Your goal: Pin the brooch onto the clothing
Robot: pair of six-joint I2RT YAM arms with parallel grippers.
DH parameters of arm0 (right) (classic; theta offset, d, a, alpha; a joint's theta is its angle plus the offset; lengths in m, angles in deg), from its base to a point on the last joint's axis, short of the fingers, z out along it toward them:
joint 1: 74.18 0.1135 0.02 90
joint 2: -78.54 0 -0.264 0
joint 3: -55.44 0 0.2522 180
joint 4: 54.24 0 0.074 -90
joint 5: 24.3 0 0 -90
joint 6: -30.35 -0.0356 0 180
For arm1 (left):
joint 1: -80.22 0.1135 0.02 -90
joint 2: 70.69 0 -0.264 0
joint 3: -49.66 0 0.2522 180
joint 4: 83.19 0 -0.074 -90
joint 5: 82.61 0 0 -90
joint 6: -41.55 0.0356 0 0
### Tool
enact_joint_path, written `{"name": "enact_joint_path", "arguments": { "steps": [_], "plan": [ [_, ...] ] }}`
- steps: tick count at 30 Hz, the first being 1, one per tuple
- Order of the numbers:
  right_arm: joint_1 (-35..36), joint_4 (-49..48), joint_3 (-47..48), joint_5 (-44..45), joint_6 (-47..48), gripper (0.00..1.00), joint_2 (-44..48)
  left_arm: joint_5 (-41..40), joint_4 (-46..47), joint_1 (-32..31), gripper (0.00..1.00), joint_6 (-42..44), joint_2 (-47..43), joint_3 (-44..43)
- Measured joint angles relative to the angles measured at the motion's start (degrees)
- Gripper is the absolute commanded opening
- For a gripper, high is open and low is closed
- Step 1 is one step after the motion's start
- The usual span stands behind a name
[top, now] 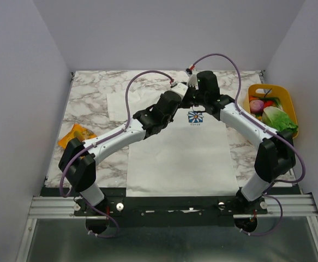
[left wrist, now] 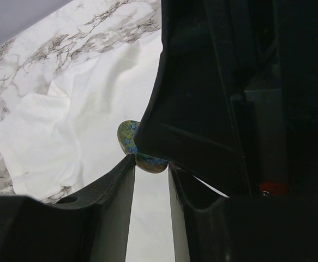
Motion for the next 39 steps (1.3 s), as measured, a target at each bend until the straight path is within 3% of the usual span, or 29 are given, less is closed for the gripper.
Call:
{"name": "enact_joint_path", "arguments": {
  "steps": [2, 3, 5, 6, 7, 9, 10, 13, 19, 28, 39],
  "plan": [
    [-0.2, -0.1, 0.0, -0.3, -0.2, 0.01, 0.0, 0.0, 0.4, -0.1, 0.16, 0.1, 0.1, 0.0],
    [-0.2, -0.2, 0.0, -0.4, -0.2, 0.01, 0.0, 0.0, 0.5, -0.2, 0.06, 0.2, 0.2, 0.0],
    [-0.3, -0.2, 0.0, -0.5, -0.3, 0.11, 0.0, -0.2, 0.7, -0.5, 0.0, 0.6, 0.2, 0.0],
    [-0.3, -0.4, 0.0, -0.5, -0.4, 0.15, 0.0, -0.3, 0.9, -0.6, 0.0, 0.8, 0.2, 0.0],
    [-0.4, -0.5, 0.0, -0.6, -0.5, 0.27, 0.0, -0.6, 1.0, -0.7, 0.0, 1.0, 0.2, 0.0],
    [-0.5, -0.7, 0.0, -0.6, -0.7, 0.36, 0.0, -1.1, 1.3, -0.8, 0.0, 1.4, 0.2, 0.1],
    [-0.5, -0.6, 0.0, -0.8, -0.8, 0.48, 0.1, -1.7, 1.5, -0.7, 0.0, 1.9, 0.2, 0.1],
    [-1.2, -0.5, 0.0, -0.7, -0.8, 0.64, 0.3, -2.2, 1.6, 0.5, 0.0, 2.4, 0.2, 0.4],
    [-2.9, 0.0, 0.0, -0.7, -0.9, 0.83, 1.5, -0.8, 3.2, 4.7, 0.0, 2.3, -2.3, 4.1],
    [-4.1, 0.0, -0.1, 0.8, -0.2, 0.9, 4.5, 14.0, 9.8, 12.9, 0.0, -1.5, -13.2, 15.5],
    [-4.2, -0.2, -1.7, 0.8, 0.4, 0.95, 4.8, 26.1, 14.6, 14.2, 0.0, -2.6, -16.0, 18.1]
  ]
}}
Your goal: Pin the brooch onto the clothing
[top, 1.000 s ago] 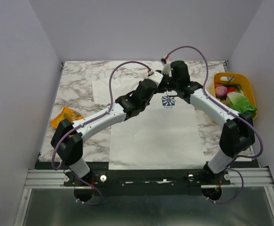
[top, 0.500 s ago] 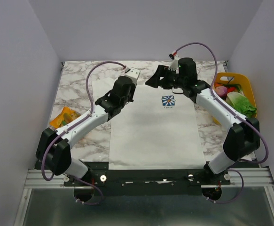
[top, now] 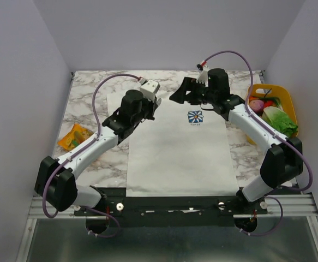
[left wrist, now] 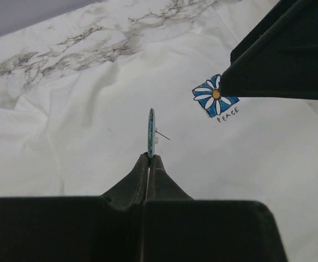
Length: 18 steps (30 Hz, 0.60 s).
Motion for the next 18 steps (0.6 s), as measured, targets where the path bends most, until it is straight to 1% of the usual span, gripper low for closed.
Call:
{"name": "enact_joint_path", "arguments": {
  "steps": [3, 7, 10, 15, 18],
  "plan": [
    [0.0, -0.1, -0.3, 0.0, 0.5, 1.0, 0.0, -0.1, -0.3, 0.0, 0.0, 0.0, 1.6, -0.9],
    [0.0, -0.1, -2.1, 0.1, 1.4, 1.0, 0.0, -3.1, -1.9, 0.0, 0.0, 0.0, 5.4, -3.2],
    [0.0, -0.1, -4.1, 0.9, 1.7, 1.0, 0.0, -7.4, -4.5, -0.2, 0.0, 0.0, 9.6, -6.3],
    [0.0, 0.2, -7.1, 3.7, 2.4, 1.0, -0.5, -18.6, -12.6, -1.5, 0.0, -0.2, 19.3, -16.5],
    [0.0, 0.6, -8.3, 6.2, 2.4, 1.0, -0.9, -24.9, -19.2, -2.8, 0.0, -0.7, 27.3, -26.2]
  ]
}}
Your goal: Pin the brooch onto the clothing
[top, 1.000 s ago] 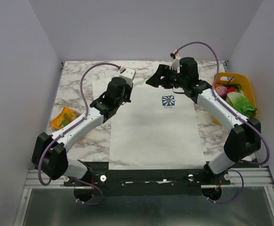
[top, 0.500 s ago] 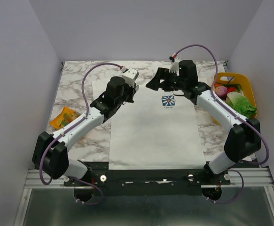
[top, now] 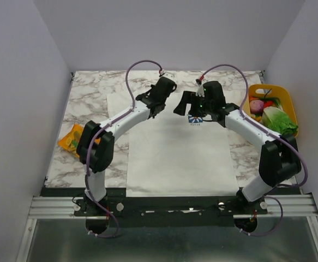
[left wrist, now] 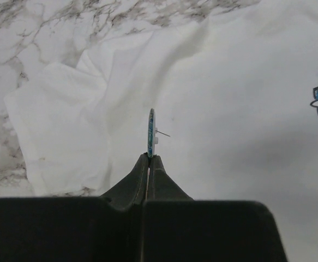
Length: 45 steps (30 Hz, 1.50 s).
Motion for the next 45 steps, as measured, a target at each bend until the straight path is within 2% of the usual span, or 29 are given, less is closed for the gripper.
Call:
{"name": "enact_joint_path", "arguments": {
  "steps": [6, 9, 17, 24, 28, 36, 41, 45],
  "plan": [
    [-0.5, 2.7, -2.7, 6.0, 0.0, 1.0, -0.5, -10.5, -12.6, -1.8, 0.0, 0.3, 15.8, -18.7],
    [-2.1, 3.2, -5.7, 8.0, -0.3, 1.0, -0.2, -14.3, -17.1, -2.1, 0.0, 1.4, 21.9, -24.9],
    [-8.5, 4.5, -12.9, 9.1, -1.5, 1.0, 2.7, -18.5, -22.1, -2.1, 0.0, 5.0, 26.8, -26.8],
    [-11.7, 4.4, -13.6, 8.3, -1.7, 1.0, 4.2, -22.3, -28.1, -2.1, 0.0, 6.9, 34.4, -35.0],
    [-12.7, 4.1, -14.0, 7.2, -2.2, 1.0, 4.2, -23.6, -32.1, -2.5, 0.0, 6.9, 38.9, -39.9],
    [-13.6, 4.0, -14.5, 5.8, -2.4, 1.0, 4.2, -25.8, -35.5, -3.4, 0.0, 6.2, 40.1, -42.6],
    [-14.1, 3.4, -14.5, 5.1, -2.4, 1.0, 4.2, -26.4, -39.1, -3.7, 0.0, 4.9, 43.7, -47.6],
    [-14.3, 3.1, -14.5, 3.9, -2.4, 1.0, 4.2, -26.4, -41.7, -3.7, 0.0, 3.6, 45.7, -48.4]
  ]
}}
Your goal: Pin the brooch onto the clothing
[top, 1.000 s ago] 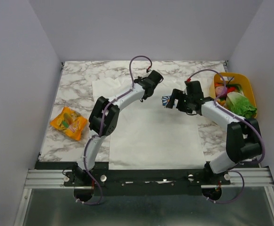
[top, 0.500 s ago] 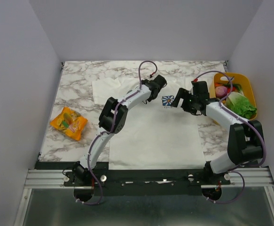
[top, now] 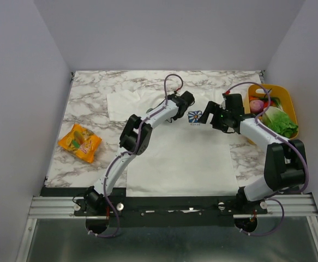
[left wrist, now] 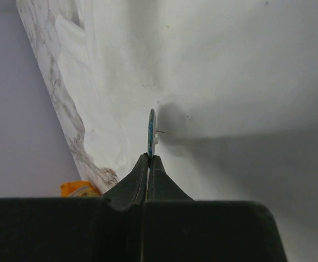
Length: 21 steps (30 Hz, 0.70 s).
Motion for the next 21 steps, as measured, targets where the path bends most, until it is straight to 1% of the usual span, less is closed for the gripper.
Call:
{"name": "enact_joint_path", "arguments": {
  "steps": [10, 16, 21],
  "plan": [
    [-0.1, -0.9, -0.3, -2.9, 0.0, 1.0, -0.1, -0.6, -3.5, -0.9, 0.0, -0.9, 3.7, -2.9],
    [-1.1, -1.7, -1.3, -4.1, -0.2, 1.0, -0.1, -1.2, -3.6, -1.9, 0.0, -0.9, 4.4, -3.0],
    [-1.7, -1.9, -2.1, -4.2, -0.2, 1.0, -0.1, 0.1, -2.3, -1.9, 0.0, -1.0, 4.0, -2.5]
  ]
}}
